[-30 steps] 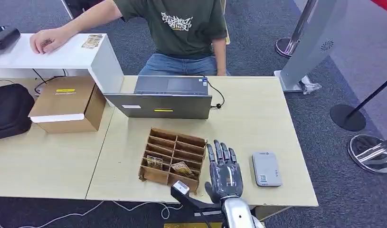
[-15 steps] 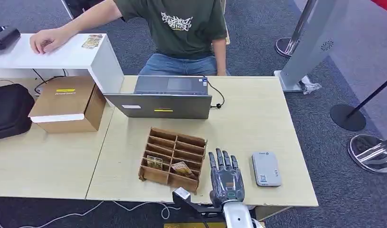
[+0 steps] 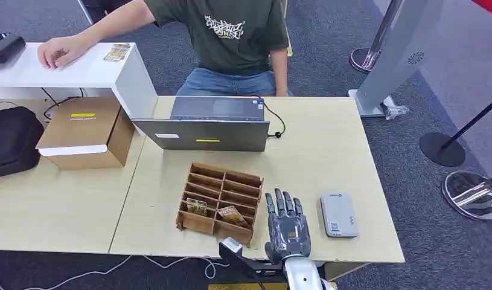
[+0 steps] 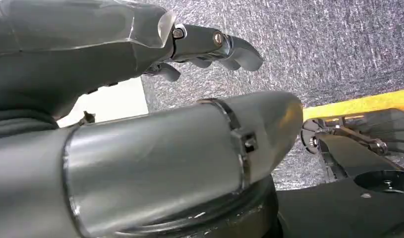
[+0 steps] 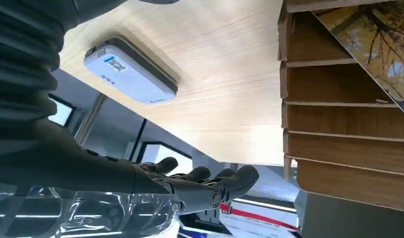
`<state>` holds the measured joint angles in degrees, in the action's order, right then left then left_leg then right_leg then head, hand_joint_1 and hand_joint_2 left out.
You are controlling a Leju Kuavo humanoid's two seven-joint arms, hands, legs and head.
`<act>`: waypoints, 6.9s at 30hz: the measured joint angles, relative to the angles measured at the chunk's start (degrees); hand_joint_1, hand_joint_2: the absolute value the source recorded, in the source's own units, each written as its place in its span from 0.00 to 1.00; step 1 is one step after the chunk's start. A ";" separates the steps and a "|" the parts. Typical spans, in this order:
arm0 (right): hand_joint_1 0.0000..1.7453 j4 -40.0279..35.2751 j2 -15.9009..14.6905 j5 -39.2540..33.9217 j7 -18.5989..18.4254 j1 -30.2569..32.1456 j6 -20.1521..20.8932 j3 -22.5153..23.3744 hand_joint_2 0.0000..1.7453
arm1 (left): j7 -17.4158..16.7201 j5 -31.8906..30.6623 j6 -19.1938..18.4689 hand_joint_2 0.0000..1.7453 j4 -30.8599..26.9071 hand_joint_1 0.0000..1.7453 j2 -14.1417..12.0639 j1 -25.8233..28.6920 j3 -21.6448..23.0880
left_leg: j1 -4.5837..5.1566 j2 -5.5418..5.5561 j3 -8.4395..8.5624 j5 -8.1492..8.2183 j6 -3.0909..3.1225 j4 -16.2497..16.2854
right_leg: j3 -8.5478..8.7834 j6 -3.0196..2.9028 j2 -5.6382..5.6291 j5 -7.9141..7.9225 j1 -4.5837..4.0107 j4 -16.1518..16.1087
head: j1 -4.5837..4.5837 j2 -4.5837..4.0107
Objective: Pass the card to the sensor for recognition and then transmit it.
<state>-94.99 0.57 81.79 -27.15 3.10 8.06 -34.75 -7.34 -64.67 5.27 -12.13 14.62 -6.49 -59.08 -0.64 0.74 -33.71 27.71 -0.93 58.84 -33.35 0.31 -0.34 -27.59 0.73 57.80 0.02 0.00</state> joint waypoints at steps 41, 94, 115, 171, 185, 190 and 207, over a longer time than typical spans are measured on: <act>0.00 23.95 6.69 -4.42 5.38 -15.61 -8.25 -7.91 1.00 | -2.05 0.00 -0.59 0.00 0.00 0.00 -0.22 -1.60 0.00 | -0.01 0.02 0.01 -0.01 -0.01 0.00 | 0.02 -0.01 0.01 0.00 -0.01 0.02 | -0.02 0.00; 0.00 13.68 3.52 -4.44 4.89 -11.68 -2.47 -7.19 1.00 | -3.54 2.08 -1.36 0.00 0.00 0.00 -0.77 -2.44 0.00 | 0.00 -0.04 0.02 0.00 -0.01 0.01 | -0.01 -0.02 -0.05 -0.01 -0.01 0.01 | 0.00 -0.02; 0.00 15.02 2.91 -7.02 7.98 -12.02 -3.12 -7.17 1.00 | -4.11 2.08 -1.31 0.00 0.00 0.00 -0.72 -2.49 0.02 | 0.00 -0.04 0.02 0.00 0.00 0.01 | -0.01 -0.02 -0.04 -0.01 -0.01 0.01 | 0.00 -0.02; 1.00 13.60 2.49 -7.34 7.82 -11.45 -6.97 -6.73 1.00 | -4.66 2.47 -1.33 0.00 0.00 0.00 -0.70 -2.48 0.15 | 0.00 -0.04 0.02 0.00 -0.01 0.01 | 0.00 -0.02 -0.04 -0.01 -0.01 0.01 | 0.00 -0.02; 1.00 11.34 2.51 -6.67 8.52 -10.28 -10.93 -5.14 1.00 | -4.15 2.97 -1.33 0.00 0.00 0.00 -0.68 -2.37 0.15 | 0.00 -0.04 0.02 0.00 0.00 0.01 | -0.01 -0.02 -0.04 -0.01 -0.01 0.01 | 0.00 0.00; 1.00 8.35 2.95 -5.92 8.68 -9.97 -11.67 -3.52 1.00 | -4.04 2.91 -1.31 0.00 0.00 0.00 -0.55 -2.34 0.20 | 0.00 -0.04 0.02 0.00 0.00 0.01 | 0.00 -0.02 -0.04 -0.01 0.00 0.01 | 0.00 -0.02; 1.00 -2.84 3.96 -13.25 17.34 -4.08 -33.30 6.45 1.00 | -3.02 1.59 -1.09 0.00 0.00 0.00 -0.42 -1.57 0.83 | 0.00 -0.02 0.01 0.00 0.00 0.01 | 0.00 -0.02 -0.03 -0.01 0.00 0.01 | 0.02 -0.02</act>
<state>-97.84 4.52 68.54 -9.81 -0.99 -25.23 -28.30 -10.36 -63.08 4.17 -12.13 14.21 -8.06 -58.25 -0.64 0.72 -33.69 27.71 -0.93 58.85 -33.36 0.29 -0.36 -27.60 0.73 57.81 0.04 -0.02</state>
